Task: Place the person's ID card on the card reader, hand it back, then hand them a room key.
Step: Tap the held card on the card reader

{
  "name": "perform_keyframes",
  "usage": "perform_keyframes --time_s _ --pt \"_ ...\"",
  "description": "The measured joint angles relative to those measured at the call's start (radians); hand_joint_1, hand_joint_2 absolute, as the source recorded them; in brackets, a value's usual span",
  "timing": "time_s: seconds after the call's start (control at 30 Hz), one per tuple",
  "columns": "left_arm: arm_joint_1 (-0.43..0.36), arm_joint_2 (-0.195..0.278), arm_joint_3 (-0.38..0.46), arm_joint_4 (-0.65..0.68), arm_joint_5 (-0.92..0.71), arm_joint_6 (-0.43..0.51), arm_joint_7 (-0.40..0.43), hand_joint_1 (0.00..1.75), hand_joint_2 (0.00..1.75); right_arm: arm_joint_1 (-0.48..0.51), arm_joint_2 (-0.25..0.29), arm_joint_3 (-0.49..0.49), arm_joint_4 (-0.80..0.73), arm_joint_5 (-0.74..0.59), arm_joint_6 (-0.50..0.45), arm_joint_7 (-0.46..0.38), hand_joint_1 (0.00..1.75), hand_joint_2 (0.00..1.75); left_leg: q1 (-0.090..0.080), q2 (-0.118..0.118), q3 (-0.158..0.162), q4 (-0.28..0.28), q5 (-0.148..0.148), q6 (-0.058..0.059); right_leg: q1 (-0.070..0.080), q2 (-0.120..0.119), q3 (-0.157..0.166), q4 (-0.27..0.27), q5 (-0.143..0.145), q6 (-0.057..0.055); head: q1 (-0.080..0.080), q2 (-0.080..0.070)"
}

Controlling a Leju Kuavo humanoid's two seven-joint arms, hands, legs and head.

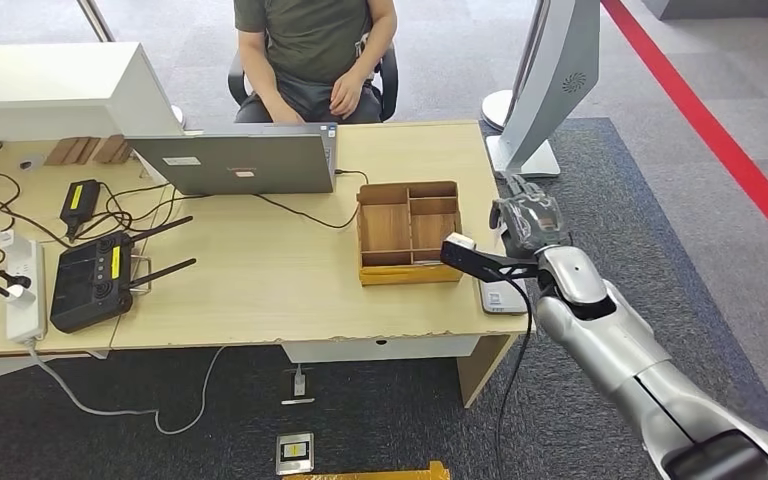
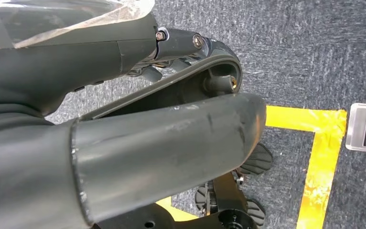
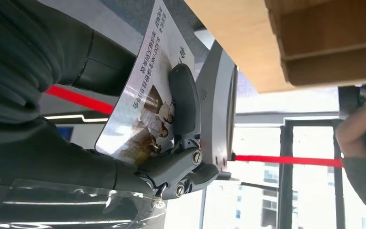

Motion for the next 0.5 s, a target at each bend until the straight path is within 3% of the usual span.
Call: perform_keyframes --time_s 0.2,0.5 --pt "-0.007 -0.002 -0.009 0.000 -0.018 -0.007 -0.010 0.00 0.00 -0.094 0.051 0.035 -0.070 0.016 0.056 0.009 1.75 1.75 0.000 0.000 0.000 0.000 0.000 -0.001 0.001 0.000 0.000 0.000 0.000 0.000 0.000 0.000" --pt "-0.033 -0.020 -0.029 0.000 -0.032 -0.012 -0.009 0.00 0.00 -0.161 0.142 0.100 -0.047 0.003 0.010 -0.005 1.75 1.75 0.001 0.000 -0.001 0.000 0.001 -0.001 0.001 0.000 0.000 0.000 0.000 0.000 0.000 0.000"
